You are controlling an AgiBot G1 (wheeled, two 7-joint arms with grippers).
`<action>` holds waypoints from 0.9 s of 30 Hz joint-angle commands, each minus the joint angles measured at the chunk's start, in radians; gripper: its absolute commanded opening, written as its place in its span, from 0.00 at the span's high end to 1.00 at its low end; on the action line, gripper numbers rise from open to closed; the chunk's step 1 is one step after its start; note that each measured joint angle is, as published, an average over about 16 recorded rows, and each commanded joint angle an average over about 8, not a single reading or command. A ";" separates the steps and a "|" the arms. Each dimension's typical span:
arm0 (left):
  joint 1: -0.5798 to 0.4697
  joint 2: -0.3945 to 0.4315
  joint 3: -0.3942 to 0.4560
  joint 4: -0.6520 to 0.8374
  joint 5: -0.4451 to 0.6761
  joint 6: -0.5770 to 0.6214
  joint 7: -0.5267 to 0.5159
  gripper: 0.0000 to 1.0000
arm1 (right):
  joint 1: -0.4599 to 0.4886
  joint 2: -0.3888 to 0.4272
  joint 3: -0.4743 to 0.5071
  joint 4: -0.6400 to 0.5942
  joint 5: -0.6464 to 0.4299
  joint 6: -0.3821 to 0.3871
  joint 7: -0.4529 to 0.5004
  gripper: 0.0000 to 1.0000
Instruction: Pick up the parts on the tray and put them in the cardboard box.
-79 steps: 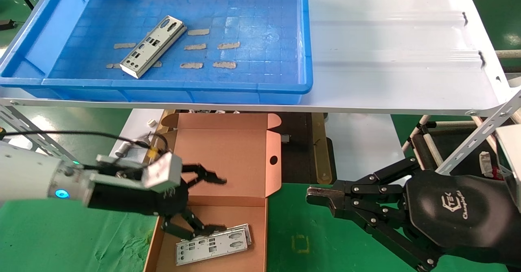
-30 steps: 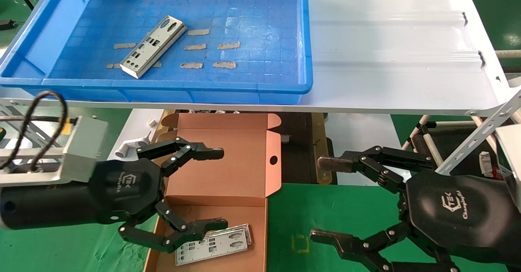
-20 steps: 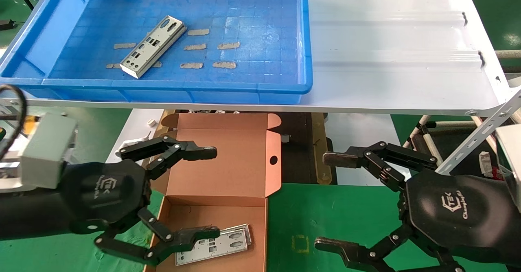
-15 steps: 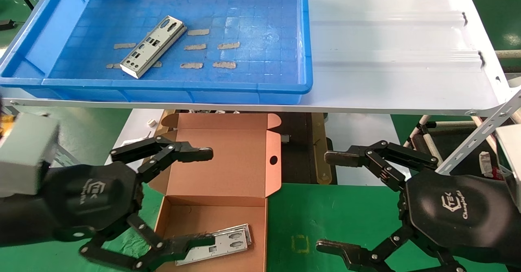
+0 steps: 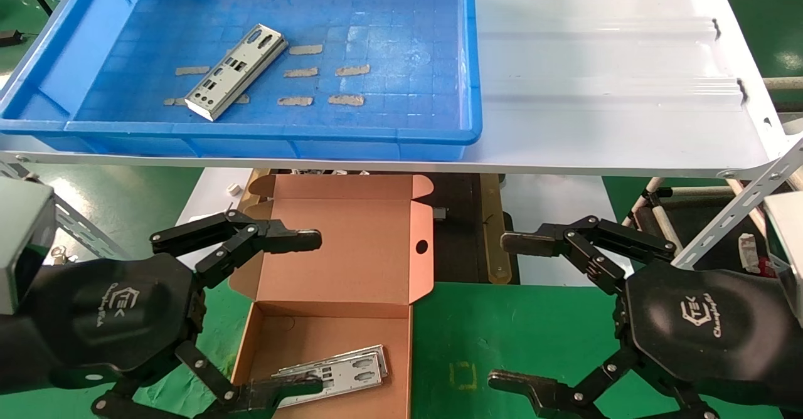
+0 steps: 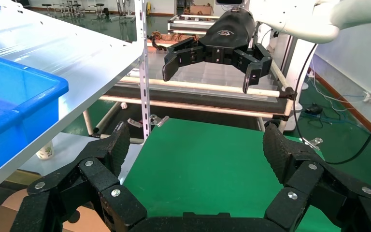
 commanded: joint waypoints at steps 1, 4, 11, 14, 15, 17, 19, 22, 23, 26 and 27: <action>-0.002 0.001 0.003 0.004 0.000 0.000 0.002 0.00 | 0.000 0.000 0.000 0.000 0.000 0.000 0.000 0.00; -0.005 0.003 0.007 0.009 0.000 0.000 0.003 0.00 | 0.000 0.000 0.000 0.000 0.000 0.000 0.000 0.00; -0.009 0.006 0.013 0.016 0.003 0.001 0.006 0.00 | 0.000 0.000 0.000 0.000 0.000 0.000 0.000 0.00; -0.010 0.006 0.015 0.018 0.003 0.001 0.007 0.00 | 0.000 0.000 0.000 0.000 0.000 0.000 0.000 0.00; -0.011 0.006 0.015 0.019 0.003 0.001 0.007 0.00 | 0.000 0.000 0.000 0.000 0.000 0.000 0.000 0.00; -0.011 0.007 0.016 0.020 0.003 0.001 0.008 0.00 | 0.000 0.000 0.000 0.000 0.000 0.000 0.000 0.00; -0.012 0.007 0.017 0.020 0.003 0.001 0.008 0.00 | 0.000 0.000 0.000 0.000 0.000 0.000 0.000 0.00; -0.012 0.007 0.018 0.021 0.004 0.001 0.008 0.00 | 0.000 0.000 0.000 0.000 0.000 0.000 0.000 0.00; -0.012 0.007 0.018 0.022 0.004 0.001 0.008 0.00 | 0.000 0.000 0.000 0.000 0.000 0.000 0.000 0.00; -0.013 0.007 0.018 0.022 0.004 0.002 0.008 0.00 | 0.000 0.000 0.000 0.000 0.000 0.000 0.000 0.00; -0.013 0.008 0.019 0.023 0.004 0.002 0.009 0.00 | 0.000 0.000 0.000 0.000 0.000 0.000 0.000 0.00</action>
